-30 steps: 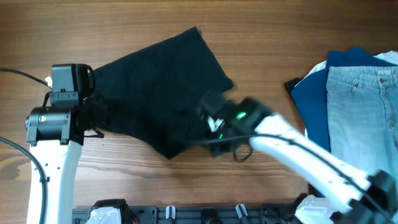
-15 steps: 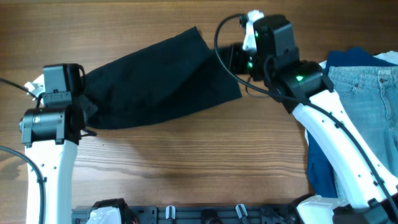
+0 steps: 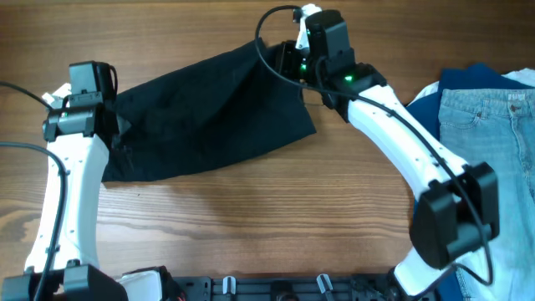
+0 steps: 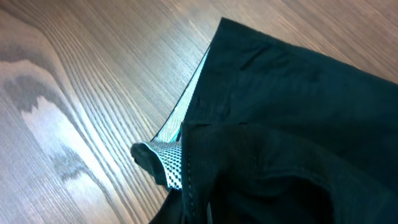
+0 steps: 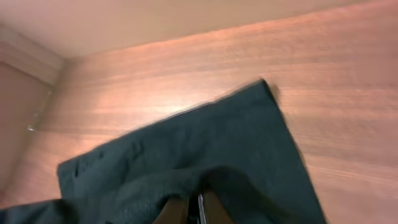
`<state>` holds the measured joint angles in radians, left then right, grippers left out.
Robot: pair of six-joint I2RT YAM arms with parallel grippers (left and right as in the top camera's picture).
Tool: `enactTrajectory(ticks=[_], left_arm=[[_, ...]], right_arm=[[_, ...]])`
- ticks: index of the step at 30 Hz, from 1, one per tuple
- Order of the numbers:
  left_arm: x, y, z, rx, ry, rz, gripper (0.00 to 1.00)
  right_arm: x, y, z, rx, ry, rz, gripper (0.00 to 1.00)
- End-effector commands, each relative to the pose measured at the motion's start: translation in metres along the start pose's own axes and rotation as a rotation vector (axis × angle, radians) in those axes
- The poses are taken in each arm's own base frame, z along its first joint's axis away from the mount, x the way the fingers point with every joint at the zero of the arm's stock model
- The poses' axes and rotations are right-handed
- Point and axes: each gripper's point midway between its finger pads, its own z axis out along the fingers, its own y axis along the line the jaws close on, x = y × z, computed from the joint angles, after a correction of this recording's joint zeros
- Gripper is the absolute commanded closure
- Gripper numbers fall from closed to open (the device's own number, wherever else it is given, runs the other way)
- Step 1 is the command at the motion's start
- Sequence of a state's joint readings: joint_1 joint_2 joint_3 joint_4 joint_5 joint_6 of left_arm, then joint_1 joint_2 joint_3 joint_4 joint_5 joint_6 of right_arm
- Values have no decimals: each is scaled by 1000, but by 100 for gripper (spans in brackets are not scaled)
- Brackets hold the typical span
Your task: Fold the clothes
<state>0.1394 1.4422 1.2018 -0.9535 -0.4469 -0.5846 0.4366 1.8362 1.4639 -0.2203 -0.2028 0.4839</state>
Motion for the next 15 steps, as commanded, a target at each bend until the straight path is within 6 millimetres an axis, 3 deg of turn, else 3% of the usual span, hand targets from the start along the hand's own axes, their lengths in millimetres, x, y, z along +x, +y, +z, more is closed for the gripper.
enactTrajectory(ticks=[1, 4, 7, 8, 9, 10, 11, 15], left_arm=[[-16, 20, 1, -67, -45, -101, 96], [-26, 26, 6, -67, -62, -143, 92], [-39, 20, 11, -42, -103, -176, 91], [-43, 15, 15, -31, -117, -181, 81], [-47, 10, 20, -25, -127, -187, 58], [-48, 7, 25, -26, -129, -188, 42], [-48, 8, 32, -38, -120, -184, 31], [-37, 24, 45, -99, -55, -179, 27]], right_arm=[[9, 5, 23, -74, 32, -9, 96], [11, 2, 34, -81, 25, -10, 96], [9, 2, 42, -93, 1, -24, 96], [7, 2, 45, -98, -9, -26, 80], [10, 0, 49, -97, -7, -26, 49], [14, -3, 50, -88, 8, -22, 19], [20, -9, 51, -71, 35, -33, 6], [48, -48, 43, 26, 177, -63, 2]])
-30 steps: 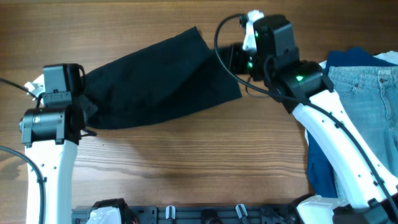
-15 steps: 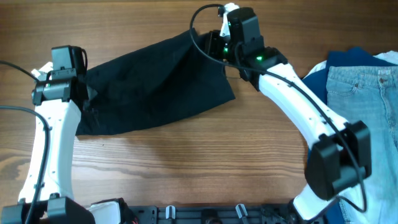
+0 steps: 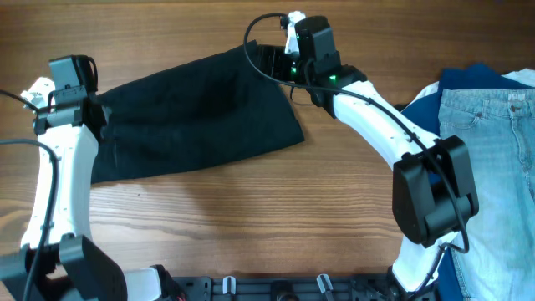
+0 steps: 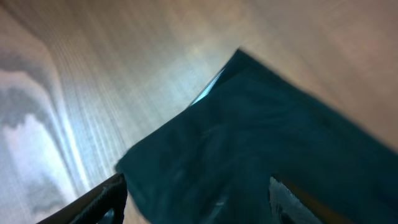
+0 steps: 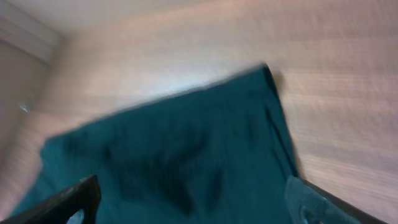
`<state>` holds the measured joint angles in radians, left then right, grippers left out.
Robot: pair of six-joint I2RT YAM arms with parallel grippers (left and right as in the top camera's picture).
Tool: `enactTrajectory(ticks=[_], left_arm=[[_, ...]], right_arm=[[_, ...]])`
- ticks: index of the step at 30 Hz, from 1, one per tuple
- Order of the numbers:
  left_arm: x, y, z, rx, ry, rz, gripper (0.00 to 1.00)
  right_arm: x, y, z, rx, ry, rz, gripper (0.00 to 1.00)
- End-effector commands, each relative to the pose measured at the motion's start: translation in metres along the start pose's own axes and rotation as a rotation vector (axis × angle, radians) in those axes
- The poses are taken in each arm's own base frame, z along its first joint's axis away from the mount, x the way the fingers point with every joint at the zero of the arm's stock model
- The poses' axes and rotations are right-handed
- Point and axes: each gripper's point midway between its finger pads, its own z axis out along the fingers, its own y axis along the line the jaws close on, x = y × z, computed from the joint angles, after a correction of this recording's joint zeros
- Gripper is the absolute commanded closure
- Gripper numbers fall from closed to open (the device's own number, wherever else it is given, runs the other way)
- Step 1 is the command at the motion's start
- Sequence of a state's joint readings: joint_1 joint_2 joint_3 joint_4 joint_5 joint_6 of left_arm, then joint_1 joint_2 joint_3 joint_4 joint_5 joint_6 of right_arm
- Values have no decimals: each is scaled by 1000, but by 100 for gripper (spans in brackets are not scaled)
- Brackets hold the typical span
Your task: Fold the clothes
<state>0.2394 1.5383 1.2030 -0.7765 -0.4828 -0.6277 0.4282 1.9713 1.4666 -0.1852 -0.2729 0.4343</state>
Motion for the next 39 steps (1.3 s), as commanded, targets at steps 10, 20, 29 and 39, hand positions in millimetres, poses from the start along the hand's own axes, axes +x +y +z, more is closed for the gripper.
enactTrajectory(ticks=[10, 20, 29, 39], left_arm=[[59, -25, 17, 227, 334, 247, 41], [113, -11, 59, 104, 542, 334, 68], [112, -12, 58, 107, 539, 333, 69], [113, -10, 57, 101, 547, 337, 70]], right_arm=[[52, -88, -17, 211, 265, -59, 15], [128, -58, 12, -40, 518, 22, 22], [144, -62, 15, 176, 529, 126, 90], [162, -72, -97, 539, 678, 214, 71]])
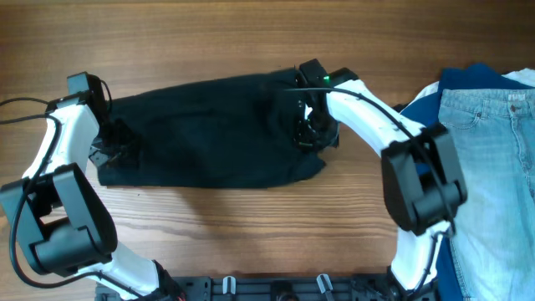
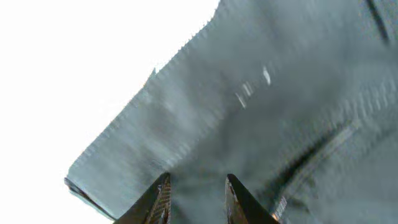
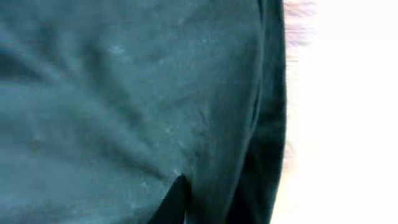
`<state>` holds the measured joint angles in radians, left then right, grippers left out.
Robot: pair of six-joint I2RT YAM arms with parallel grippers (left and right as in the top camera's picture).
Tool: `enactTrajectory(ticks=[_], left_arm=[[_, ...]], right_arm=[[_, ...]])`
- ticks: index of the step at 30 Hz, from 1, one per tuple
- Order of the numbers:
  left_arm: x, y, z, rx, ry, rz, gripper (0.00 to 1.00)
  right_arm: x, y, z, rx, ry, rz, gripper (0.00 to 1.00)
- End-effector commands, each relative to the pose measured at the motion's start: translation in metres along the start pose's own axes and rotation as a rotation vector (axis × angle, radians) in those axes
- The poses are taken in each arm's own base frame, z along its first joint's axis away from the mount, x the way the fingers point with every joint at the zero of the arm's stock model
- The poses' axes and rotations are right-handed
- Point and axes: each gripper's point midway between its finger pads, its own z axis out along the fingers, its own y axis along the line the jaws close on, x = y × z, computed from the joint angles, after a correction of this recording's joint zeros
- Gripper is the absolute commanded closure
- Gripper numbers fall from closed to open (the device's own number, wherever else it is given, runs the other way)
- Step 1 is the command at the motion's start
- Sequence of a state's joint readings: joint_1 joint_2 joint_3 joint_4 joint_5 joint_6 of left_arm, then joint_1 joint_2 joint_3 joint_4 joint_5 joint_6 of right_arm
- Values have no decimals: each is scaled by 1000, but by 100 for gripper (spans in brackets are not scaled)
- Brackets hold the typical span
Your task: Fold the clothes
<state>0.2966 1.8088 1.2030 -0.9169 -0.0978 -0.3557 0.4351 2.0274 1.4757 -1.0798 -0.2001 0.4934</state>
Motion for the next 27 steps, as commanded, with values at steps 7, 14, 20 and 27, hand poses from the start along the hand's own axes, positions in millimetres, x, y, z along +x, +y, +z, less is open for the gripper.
enactTrajectory(ticks=[7, 14, 20, 27], left_arm=[[-3, -2, -1, 12, -6, 9, 63], [-1, -21, -2, 117, 9, 63, 62], [1, -27, -3, 158, 17, 113, 58], [1, -28, -3, 158, 17, 114, 57]], right_arm=[[-93, -27, -113, -138, -514, 17, 25], [-126, 4, -73, -357, -467, -103, 38], [-132, 9, -9, -399, -347, -99, 46], [-127, 39, -4, -544, -331, -243, 64]])
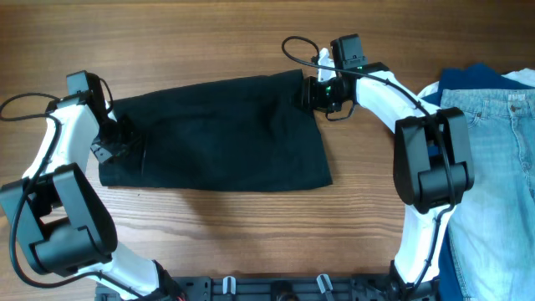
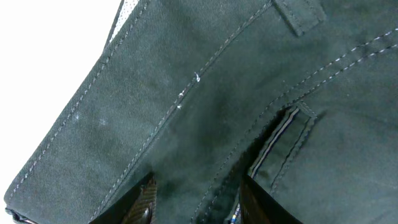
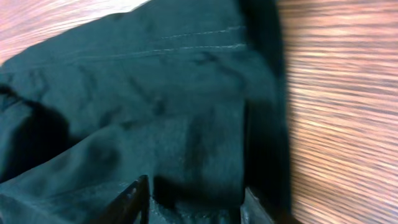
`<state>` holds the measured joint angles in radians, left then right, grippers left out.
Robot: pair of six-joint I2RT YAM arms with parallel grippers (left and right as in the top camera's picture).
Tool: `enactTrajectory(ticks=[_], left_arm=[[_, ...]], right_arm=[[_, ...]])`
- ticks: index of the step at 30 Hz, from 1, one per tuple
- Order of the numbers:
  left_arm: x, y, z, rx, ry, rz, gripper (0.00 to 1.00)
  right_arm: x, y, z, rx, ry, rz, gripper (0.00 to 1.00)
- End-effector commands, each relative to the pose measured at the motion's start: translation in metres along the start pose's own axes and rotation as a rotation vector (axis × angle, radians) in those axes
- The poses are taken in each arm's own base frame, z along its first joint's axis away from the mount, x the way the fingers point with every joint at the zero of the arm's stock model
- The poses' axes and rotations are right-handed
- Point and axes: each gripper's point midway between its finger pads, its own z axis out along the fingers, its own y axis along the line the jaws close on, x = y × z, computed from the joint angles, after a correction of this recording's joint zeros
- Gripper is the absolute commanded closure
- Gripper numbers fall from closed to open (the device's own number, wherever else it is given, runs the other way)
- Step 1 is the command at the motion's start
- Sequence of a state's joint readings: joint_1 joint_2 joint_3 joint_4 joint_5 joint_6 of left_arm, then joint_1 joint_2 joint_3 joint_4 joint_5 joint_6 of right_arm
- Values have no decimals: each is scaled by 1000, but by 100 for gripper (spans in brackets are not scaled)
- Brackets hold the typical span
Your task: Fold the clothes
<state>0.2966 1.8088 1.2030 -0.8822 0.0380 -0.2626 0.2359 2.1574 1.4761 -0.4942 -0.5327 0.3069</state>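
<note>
A black garment [image 1: 217, 134] lies spread flat across the middle of the wooden table [image 1: 251, 242]. My left gripper [image 1: 117, 144] is low at its left edge. In the left wrist view the stitched black cloth [image 2: 205, 93] fills the frame and the left gripper [image 2: 198, 200] is open, with cloth lying between its fingers. My right gripper [image 1: 311, 94] is at the garment's far right corner. In the right wrist view the right gripper [image 3: 194, 202] is open over the cloth [image 3: 155, 93], beside its right hem.
Light blue jeans [image 1: 489, 150] lie at the table's right edge on a darker blue garment [image 1: 468, 79]. A black rail [image 1: 276, 288] runs along the front edge. Bare wood shows in front of and behind the black garment.
My right gripper has moved from the garment's right middle to its far right corner. The right side of the cloth now lies flatter and wider. The left gripper stays at the left edge, fingers wider apart.
First both grippers were shut on the garment's two far corners, holding it stretched at a slant. Then their fingers stood wide apart and the cloth lay farther left. Later both were down on the cloth, left and right. Now it lies flat and level.
</note>
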Motion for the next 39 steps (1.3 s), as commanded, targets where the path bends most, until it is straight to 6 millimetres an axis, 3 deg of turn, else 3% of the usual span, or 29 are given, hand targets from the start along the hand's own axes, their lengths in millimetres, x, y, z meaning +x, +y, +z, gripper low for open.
enactTrajectory(ticks=[1, 3, 5, 7, 12, 14, 16, 20, 23, 24, 26, 29, 34, 37, 39], left_arm=[[-1, -3, -1, 19, 0, 22, 57], [-1, -3, -1, 19, 0, 22, 57], [-1, -3, -1, 19, 0, 22, 57], [-1, -3, -1, 19, -1, 22, 57], [-2, -3, -1, 19, -1, 22, 57], [-2, -3, -1, 20, -4, 22, 57], [-4, -4, -1, 22, -10, 22, 56], [-4, -4, -1, 23, -11, 22, 52], [-4, -4, -1, 23, -12, 22, 49], [-4, -4, -1, 23, -12, 22, 49], [-5, -4, -1, 23, -13, 23, 49], [-6, -8, -14, 39, -6, 25, 49], [-38, -25, -63, 106, -142, 59, 44], [-67, -36, -79, 140, -267, 97, 31], [-80, -40, -74, 145, -304, 141, 25]], right_arm=[[1, 19, 8, -111, 12, -74, 67], [-3, 25, 4, -157, -1, -93, 84], [-7, 30, -5, -192, -11, -93, 95], [-17, 39, -26, -219, -50, -106, 96], [-41, 89, -102, -256, -216, -234, 96], [-54, 89, -121, -181, -300, -225, 96], [-66, 73, -122, -77, -356, -167, 96], [-70, 36, -71, 27, -323, -96, 95], [-59, 9, -35, 53, -256, -36, 55], [-55, 0, -28, 69, -233, -26, 48], [-45, -16, -31, 124, -195, -9, 44], [-39, -14, -50, 138, -174, -30, 44], [-17, 25, -85, 50, -117, -140, 43], [8, 28, -86, 65, -27, -101, 44], [25, 26, -76, 90, 39, -61, 49]])
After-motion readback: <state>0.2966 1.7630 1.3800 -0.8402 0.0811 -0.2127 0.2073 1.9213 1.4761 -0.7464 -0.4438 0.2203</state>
